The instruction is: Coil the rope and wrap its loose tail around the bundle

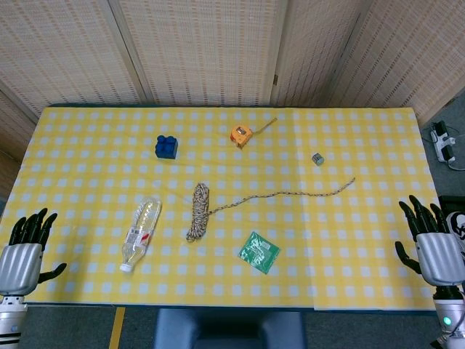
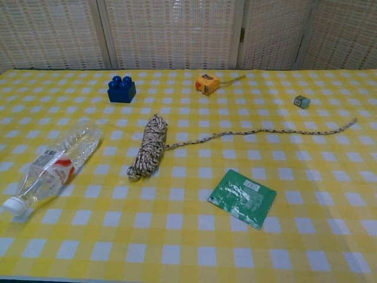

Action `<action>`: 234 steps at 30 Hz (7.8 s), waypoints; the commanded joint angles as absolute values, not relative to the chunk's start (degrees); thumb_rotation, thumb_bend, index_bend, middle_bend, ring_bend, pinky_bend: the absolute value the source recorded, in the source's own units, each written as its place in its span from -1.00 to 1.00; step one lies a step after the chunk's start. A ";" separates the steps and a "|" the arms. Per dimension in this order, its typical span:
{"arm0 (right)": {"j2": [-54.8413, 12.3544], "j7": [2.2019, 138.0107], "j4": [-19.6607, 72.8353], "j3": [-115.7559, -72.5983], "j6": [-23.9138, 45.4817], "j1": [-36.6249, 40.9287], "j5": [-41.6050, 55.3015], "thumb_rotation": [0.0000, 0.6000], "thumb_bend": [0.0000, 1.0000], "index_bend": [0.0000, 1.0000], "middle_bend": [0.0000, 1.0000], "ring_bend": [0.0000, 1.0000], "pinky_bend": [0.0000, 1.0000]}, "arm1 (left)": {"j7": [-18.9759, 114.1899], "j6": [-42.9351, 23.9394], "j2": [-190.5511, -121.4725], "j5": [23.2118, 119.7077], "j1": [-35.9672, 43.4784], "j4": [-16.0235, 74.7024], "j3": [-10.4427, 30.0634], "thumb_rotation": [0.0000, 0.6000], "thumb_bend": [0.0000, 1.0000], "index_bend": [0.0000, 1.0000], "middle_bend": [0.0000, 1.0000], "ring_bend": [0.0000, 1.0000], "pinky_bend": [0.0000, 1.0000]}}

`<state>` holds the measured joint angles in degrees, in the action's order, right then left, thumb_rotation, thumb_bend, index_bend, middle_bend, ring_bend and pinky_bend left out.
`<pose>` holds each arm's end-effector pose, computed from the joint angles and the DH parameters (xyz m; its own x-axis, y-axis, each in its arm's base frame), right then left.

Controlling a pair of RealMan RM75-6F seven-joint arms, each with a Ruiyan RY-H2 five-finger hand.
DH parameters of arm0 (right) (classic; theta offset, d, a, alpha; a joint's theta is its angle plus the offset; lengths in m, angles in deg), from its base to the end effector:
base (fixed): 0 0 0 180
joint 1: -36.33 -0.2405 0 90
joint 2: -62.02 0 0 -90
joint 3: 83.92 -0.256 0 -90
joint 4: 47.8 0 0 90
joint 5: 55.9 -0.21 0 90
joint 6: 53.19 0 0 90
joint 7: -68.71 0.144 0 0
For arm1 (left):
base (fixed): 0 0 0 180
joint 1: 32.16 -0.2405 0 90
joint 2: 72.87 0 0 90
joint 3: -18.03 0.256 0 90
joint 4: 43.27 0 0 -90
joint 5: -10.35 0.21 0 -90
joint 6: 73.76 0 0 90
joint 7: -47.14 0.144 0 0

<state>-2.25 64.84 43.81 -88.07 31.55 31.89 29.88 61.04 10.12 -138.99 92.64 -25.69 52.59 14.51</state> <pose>-0.3134 -0.1836 0.1621 0.4636 0.0120 0.8859 -0.8860 0.0013 0.4637 -0.2988 0.1904 0.1441 0.5194 0.0157 0.8544 0.8542 0.0170 -0.5197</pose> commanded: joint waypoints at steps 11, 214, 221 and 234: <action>-1.90 64.35 44.63 -88.23 32.31 32.06 29.93 1.00 -0.14 -1.00 -0.94 -0.77 -1.00 | 60.24 10.52 -139.84 93.02 -25.80 51.60 14.69 1.00 -0.70 -1.00 -0.97 -0.92 -1.00; -33.61 62.54 2.33 -94.72 -17.42 -8.08 7.47 1.00 -0.14 -0.05 -0.68 -0.77 -0.90 | 51.59 -17.48 -169.41 72.30 11.06 38.31 2.19 1.00 0.26 0.46 0.41 0.39 0.55; -35.26 63.71 -0.99 -94.66 -17.36 -8.27 8.14 1.00 -0.14 0.01 -0.64 -0.77 -0.90 | 51.25 -17.58 -169.47 72.22 11.01 37.79 2.22 1.00 0.26 0.46 0.41 0.39 0.55; -37.22 64.76 -4.58 -94.63 -17.43 -8.41 9.14 1.00 -0.14 0.13 -0.56 -0.75 -0.90 | 50.78 -17.62 -169.70 72.10 10.97 37.22 2.16 1.00 0.26 0.46 0.41 0.39 0.55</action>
